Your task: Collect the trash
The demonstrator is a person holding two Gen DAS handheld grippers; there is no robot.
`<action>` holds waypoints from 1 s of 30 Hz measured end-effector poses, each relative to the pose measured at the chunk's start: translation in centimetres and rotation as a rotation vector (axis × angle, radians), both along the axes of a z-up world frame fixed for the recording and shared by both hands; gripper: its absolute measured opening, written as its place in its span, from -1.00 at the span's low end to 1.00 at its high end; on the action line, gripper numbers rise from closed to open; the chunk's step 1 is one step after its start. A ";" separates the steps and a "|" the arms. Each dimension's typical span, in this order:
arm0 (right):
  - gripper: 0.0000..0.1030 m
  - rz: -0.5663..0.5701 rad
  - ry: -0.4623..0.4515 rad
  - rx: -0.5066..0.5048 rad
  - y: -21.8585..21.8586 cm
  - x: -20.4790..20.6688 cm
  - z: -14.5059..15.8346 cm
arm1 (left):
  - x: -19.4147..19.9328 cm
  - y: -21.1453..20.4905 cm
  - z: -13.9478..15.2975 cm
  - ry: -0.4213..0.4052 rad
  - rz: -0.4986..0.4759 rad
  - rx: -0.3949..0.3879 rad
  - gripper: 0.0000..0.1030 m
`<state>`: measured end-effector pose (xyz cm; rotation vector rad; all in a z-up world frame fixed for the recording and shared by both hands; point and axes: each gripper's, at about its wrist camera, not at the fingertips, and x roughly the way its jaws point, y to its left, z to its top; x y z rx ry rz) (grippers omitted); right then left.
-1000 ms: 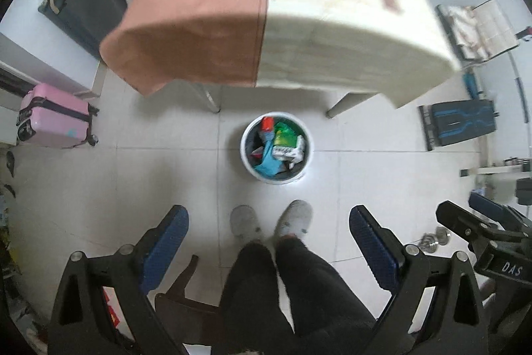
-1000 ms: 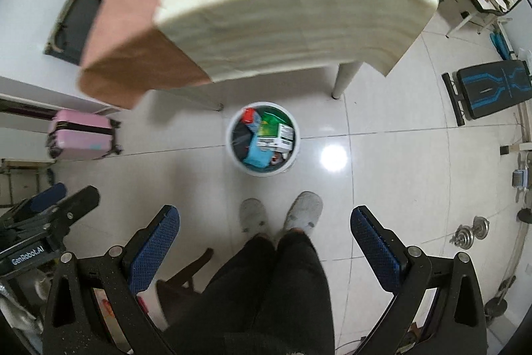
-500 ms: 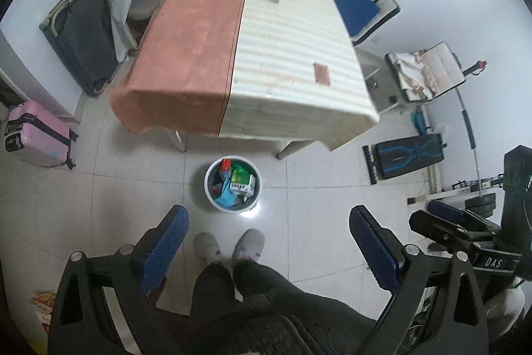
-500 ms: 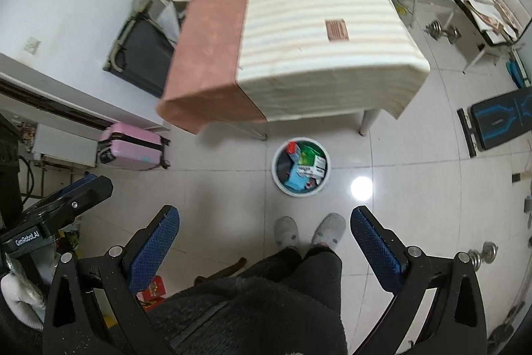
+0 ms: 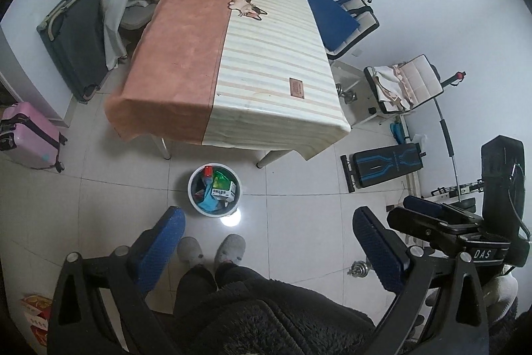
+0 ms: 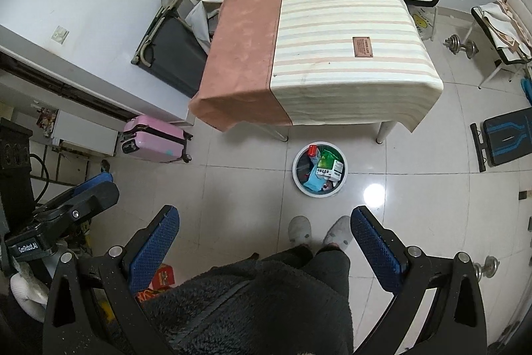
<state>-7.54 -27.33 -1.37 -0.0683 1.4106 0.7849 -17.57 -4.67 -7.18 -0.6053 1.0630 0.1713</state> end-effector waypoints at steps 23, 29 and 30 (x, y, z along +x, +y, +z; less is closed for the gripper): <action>1.00 -0.001 0.016 0.006 0.5 -0.8 0.2 | -0.9 -0.4 0.4 -0.005 0.016 -0.014 1.00; 1.00 0.008 0.028 -0.003 1.0 -0.9 0.0 | -0.9 -0.6 -0.1 0.012 0.016 -0.031 1.00; 1.00 0.008 0.030 -0.005 1.0 -0.9 -0.1 | -0.9 -0.6 -0.2 0.014 0.017 -0.033 1.00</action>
